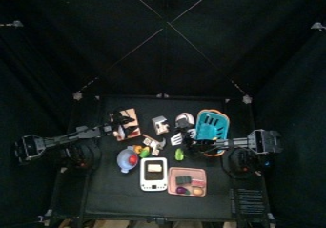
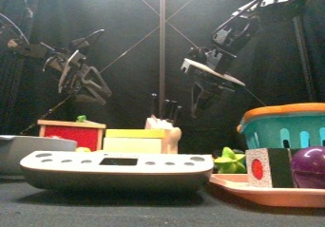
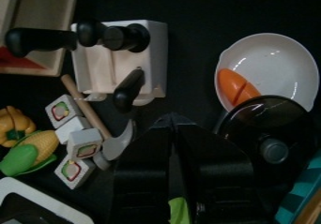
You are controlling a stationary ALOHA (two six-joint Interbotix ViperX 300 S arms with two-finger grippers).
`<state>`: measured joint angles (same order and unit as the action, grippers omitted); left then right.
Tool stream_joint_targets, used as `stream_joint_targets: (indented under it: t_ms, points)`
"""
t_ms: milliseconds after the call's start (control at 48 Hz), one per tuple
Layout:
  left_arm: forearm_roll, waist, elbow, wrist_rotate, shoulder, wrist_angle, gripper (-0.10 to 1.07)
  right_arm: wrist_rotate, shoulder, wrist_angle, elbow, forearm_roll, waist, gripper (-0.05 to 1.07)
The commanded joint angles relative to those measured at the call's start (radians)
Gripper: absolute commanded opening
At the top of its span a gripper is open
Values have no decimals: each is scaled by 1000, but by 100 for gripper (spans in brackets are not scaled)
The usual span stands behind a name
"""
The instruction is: Grab pot lid
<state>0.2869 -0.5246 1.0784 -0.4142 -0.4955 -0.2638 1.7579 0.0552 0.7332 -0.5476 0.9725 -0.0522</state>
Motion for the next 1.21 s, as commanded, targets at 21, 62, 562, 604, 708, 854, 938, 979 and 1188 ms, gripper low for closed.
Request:
stream_joint_targets:
  t_ms: [21, 62, 562, 604, 708, 854, 938, 979, 1188]
  points:
    - [0, -6, -9, 2, -2, -9, 88, 15, 34, 5, 6, 21, 34, 45]
    - [0, -5, -8, 2, -2, -9, 88, 15, 32, 6, 5, 23, 41, 46]
    - [80, 87, -31, 15, 5, -117, 88, 15, 117, 195, -34, 94, 97, 46]
    - [92, 120, -51, 20, 14, -144, 88, 20, 133, 207, -49, 100, 95, 46]
    - [100, 172, -112, 34, 57, -198, 88, 35, 187, 233, -97, 123, 95, 46]
    - [100, 215, -232, 64, 187, -232, 88, 38, 299, 239, -164, 149, 94, 46]
    - [100, 241, -324, 86, 305, -232, 88, 40, 359, 241, -195, 167, 87, 46]
    - [101, 253, -374, 95, 362, -230, 88, 40, 390, 241, -210, 179, 81, 46]
    - [107, 268, -638, 121, 609, -206, 89, 41, 551, 230, -311, 247, 46, 46]
